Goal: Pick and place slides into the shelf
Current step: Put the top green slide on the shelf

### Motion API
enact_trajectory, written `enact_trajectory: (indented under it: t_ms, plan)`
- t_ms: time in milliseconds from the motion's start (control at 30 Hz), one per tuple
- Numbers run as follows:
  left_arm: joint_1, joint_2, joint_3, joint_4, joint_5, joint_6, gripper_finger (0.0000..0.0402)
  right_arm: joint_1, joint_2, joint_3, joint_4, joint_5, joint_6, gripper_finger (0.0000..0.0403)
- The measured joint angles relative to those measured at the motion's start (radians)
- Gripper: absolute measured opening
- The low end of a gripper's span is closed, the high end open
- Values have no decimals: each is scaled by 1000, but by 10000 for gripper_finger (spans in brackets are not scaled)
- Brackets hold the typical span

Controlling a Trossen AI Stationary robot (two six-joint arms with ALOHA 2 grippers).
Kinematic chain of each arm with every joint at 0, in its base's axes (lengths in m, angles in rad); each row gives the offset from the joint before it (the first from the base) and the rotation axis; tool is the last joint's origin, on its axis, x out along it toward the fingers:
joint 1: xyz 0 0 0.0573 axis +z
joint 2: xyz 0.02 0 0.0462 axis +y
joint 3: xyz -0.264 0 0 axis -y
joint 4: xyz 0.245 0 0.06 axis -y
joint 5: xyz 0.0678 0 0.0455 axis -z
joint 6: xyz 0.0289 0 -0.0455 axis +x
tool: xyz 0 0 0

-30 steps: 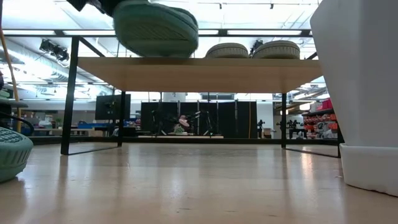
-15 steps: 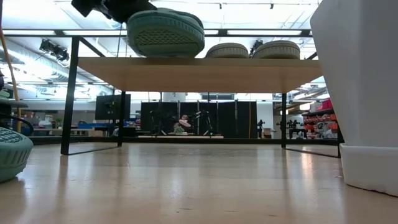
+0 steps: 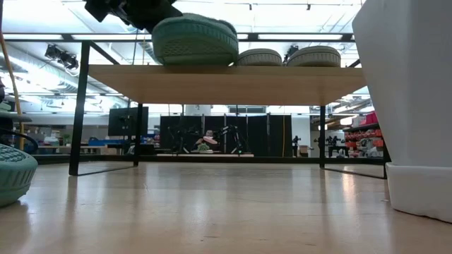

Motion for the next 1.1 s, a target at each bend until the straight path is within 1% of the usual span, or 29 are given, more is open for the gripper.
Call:
enact_trajectory:
  t_ms: [200, 633, 767, 900, 1100]
  plan:
    - [0, 40, 1, 35, 1, 3, 8, 0, 0, 0, 13, 6, 0, 261]
    - [0, 40, 2, 30, -20, -6, 9, 0, 0, 0, 22, 6, -1, 261]
    - [0, 40, 2, 25, -57, -30, 35, 0, 0, 0, 22, 6, -2, 261]
    - [0, 40, 1, 25, -69, -46, 68, 0, 0, 0, 22, 6, -2, 261]
    - [0, 39, 1, 33, -83, -46, 99, 0, 0, 0, 22, 5, -3, 261]
